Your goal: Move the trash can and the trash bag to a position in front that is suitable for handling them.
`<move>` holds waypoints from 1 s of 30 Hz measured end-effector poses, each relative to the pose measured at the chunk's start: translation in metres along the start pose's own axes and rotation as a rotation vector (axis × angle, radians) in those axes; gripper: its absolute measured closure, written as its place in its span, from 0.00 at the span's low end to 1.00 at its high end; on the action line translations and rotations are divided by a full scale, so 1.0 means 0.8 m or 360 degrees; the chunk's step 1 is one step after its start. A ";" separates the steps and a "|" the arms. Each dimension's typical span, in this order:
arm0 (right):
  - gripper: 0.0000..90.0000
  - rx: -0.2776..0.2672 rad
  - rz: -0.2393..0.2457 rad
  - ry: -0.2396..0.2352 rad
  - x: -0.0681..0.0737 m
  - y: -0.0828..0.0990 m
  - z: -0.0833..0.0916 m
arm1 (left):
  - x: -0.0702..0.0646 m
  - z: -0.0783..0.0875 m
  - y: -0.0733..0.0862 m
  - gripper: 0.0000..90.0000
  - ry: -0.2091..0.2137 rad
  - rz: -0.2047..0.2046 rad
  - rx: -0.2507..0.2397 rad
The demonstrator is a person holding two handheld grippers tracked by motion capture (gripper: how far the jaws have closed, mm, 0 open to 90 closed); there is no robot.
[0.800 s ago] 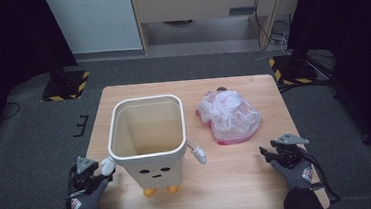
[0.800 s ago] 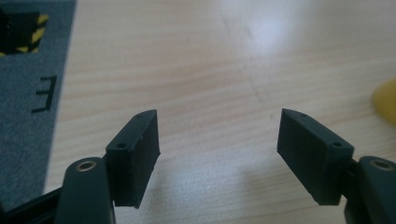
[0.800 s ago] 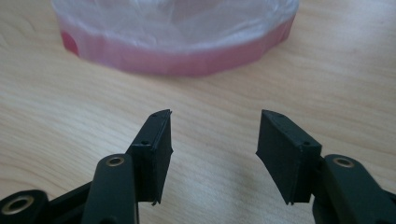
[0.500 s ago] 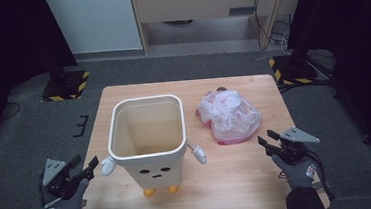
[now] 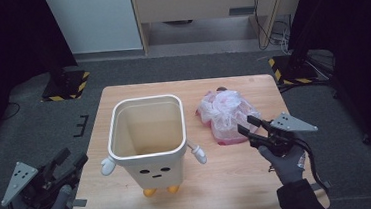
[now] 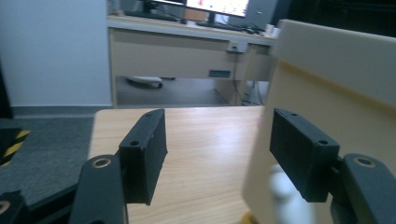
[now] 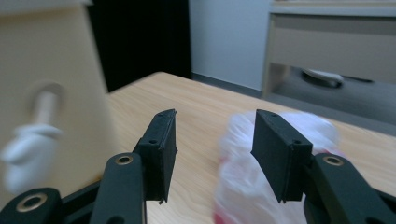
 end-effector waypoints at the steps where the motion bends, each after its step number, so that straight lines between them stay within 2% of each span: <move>1: 0.55 0.0000 0.0000 0.0000 0.000 0.000 0.000 | 0.000 0.000 0.000 0.40 0.0000 0.0000 0.0000; 2: 0.55 -0.0014 0.0007 -0.0067 0.019 -0.008 -0.002 | -0.015 -0.004 0.000 0.41 0.0050 -0.0003 0.0029; 3: 0.55 -0.0007 0.0019 -0.0097 0.028 -0.011 -0.003 | -0.021 -0.006 0.000 0.41 0.0060 -0.0019 0.0049; 4: 0.55 -0.0007 0.0019 -0.0097 0.028 -0.011 -0.003 | -0.021 -0.006 0.000 0.42 0.0060 -0.0019 0.0049; 5: 0.55 -0.0002 0.0031 -0.0126 0.037 -0.013 -0.005 | -0.026 -0.009 0.000 0.42 0.0062 -0.0033 0.0062; 6: 0.54 0.0007 0.0044 -0.0193 0.056 -0.015 -0.008 | -0.031 -0.011 0.002 0.43 0.0058 -0.0054 0.0081; 8: 0.53 0.0021 0.0046 -0.0267 0.075 -0.016 -0.011 | -0.040 -0.018 0.011 0.43 0.0042 -0.0094 0.0151; 9: 0.53 0.0023 0.0045 -0.0302 0.084 -0.015 -0.013 | -0.041 -0.021 0.014 0.44 0.0039 -0.0105 0.0172; 10: 0.53 0.0023 0.0045 -0.0302 0.084 -0.015 -0.013 | -0.041 -0.021 0.014 0.44 0.0039 -0.0105 0.0172; 11: 0.53 0.0047 0.0047 -0.0367 0.101 -0.012 -0.016 | -0.042 -0.023 0.018 0.44 0.0041 -0.0109 0.0193; 12: 0.53 0.0063 0.0063 -0.0387 0.108 -0.009 -0.018 | -0.043 -0.026 0.022 0.45 0.0048 -0.0104 0.0217; 13: 0.53 0.0063 0.0063 -0.0387 0.108 -0.009 -0.018 | -0.043 -0.028 0.026 0.45 0.0054 -0.0106 0.0234; 14: 0.53 0.0081 0.0071 -0.0425 0.121 -0.003 -0.024 | -0.043 -0.030 0.030 0.45 0.0050 -0.0110 0.0256; 15: 0.53 0.0081 0.0071 -0.0425 0.121 -0.003 -0.024 | -0.042 -0.032 0.033 0.45 0.0049 -0.0115 0.0279; 16: 0.53 0.0119 0.0071 -0.0458 0.130 0.004 -0.028 | -0.042 -0.037 0.040 0.46 0.0058 -0.0107 0.0306; 20: 0.54 0.0181 0.0091 -0.0499 0.144 0.019 -0.037 | -0.040 -0.042 0.047 0.50 0.0063 -0.0108 0.0330; 21: 0.55 0.0196 0.0094 -0.0505 0.146 0.023 -0.039 | -0.040 -0.045 0.050 0.51 0.0083 -0.0099 0.0337; 23: 0.56 0.0211 0.0100 -0.0509 0.148 0.026 -0.041 | -0.040 -0.046 0.051 0.52 0.0085 -0.0103 0.0337; 24: 0.61 0.0232 0.0111 -0.0510 0.150 0.031 -0.044 | -0.040 -0.046 0.051 0.54 0.0095 -0.0097 0.0329; 27: 0.68 0.0235 0.0138 -0.0490 0.151 0.035 -0.046 | -0.041 -0.046 0.052 0.57 0.0124 -0.0083 0.0322; 30: 0.68 0.0237 0.0140 -0.0487 0.151 0.035 -0.046 | -0.041 -0.046 0.053 0.60 0.0135 -0.0071 0.0319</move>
Point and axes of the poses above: each handheld gripper's, and its own axes: z roughly backward along the jaws, y roughly out of its underside, x roughly to its left, the point moved 7 cm from there along -z, roughly forward along the jaws, and after that the axes turned 10 degrees about y, right-handed, at the moved point
